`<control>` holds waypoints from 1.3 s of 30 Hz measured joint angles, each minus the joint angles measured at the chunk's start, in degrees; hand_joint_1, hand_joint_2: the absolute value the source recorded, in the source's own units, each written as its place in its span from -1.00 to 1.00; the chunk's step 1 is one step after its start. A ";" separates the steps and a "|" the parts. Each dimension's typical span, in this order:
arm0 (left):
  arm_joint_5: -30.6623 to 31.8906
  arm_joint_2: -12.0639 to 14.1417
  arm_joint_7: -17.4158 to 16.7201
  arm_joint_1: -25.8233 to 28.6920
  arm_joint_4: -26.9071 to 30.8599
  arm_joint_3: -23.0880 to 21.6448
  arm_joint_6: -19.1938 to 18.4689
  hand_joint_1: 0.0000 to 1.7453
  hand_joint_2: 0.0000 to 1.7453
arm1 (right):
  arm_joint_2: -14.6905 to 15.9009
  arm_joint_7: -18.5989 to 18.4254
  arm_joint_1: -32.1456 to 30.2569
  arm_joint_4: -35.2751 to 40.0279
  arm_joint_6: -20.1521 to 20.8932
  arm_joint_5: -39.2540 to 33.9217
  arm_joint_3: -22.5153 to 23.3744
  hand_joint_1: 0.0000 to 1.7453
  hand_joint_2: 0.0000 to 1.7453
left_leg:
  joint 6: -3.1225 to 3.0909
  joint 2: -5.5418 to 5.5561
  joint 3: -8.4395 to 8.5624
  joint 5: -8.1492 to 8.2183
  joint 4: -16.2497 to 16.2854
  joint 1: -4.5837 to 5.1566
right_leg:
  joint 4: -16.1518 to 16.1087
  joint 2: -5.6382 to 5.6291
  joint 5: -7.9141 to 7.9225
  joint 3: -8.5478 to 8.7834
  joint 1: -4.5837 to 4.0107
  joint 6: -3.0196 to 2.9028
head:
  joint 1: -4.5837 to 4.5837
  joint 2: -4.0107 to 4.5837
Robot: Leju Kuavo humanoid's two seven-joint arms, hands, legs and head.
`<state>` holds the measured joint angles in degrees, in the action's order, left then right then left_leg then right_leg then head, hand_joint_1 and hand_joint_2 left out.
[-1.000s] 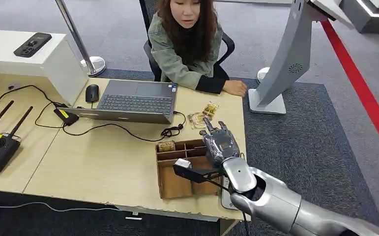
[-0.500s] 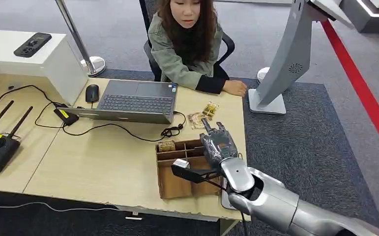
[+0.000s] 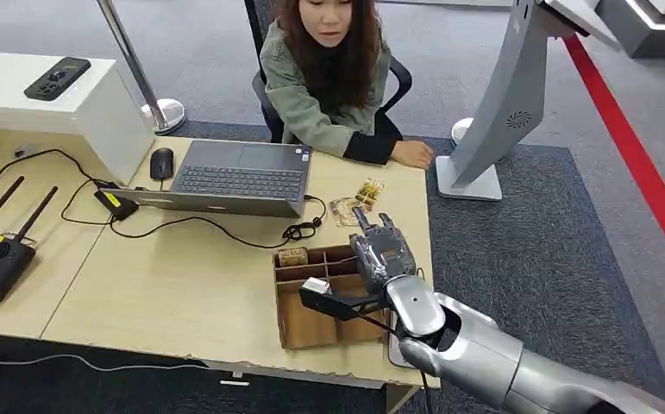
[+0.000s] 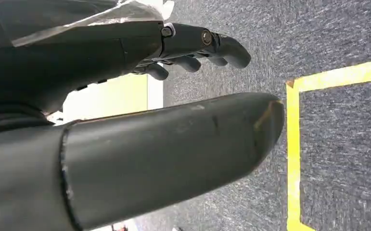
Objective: Pass the card to the sensor for recognition and then transmit it.
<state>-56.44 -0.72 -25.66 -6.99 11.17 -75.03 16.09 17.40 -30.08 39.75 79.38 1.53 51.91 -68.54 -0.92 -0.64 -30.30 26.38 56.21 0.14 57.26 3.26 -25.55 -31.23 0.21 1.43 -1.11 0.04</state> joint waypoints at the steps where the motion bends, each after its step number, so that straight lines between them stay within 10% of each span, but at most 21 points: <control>1: 0.00 0.02 0.04 0.00 0.00 0.02 0.11 -1.00 -1.00 | -0.02 0.00 0.00 0.00 -0.07 -0.04 0.00 0.78 1.00 | 0.00 0.00 0.00 0.00 0.00 0.00 | 0.00 0.00 0.00 0.00 0.00 0.00 | 0.00 0.00; 30: -0.07 0.02 0.20 0.02 0.00 0.90 0.59 -1.00 -1.00 | -0.20 -0.07 0.27 0.02 -0.68 -1.09 0.02 1.00 1.00 | 0.00 0.00 0.00 0.00 0.00 0.00 | 0.00 0.00 0.00 0.00 0.00 0.00 | 0.00 0.00; 39: -1.00 0.00 0.70 0.36 0.00 1.35 0.81 -1.00 -1.00 | 3.73 -5.53 5.13 8.86 -5.22 -4.85 2.94 1.00 1.00 | -0.03 -0.03 0.02 -0.02 0.01 0.03 | 0.00 -0.01 0.04 -0.04 0.02 0.03 | 0.00 0.00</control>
<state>-57.44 -0.72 -24.96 -6.63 11.17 -73.68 16.90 21.12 -35.60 44.88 88.24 -3.69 47.06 -65.60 -0.94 -0.67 -30.28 26.35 56.21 0.17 57.26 3.25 -25.51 -31.27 0.23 1.47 -1.11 0.04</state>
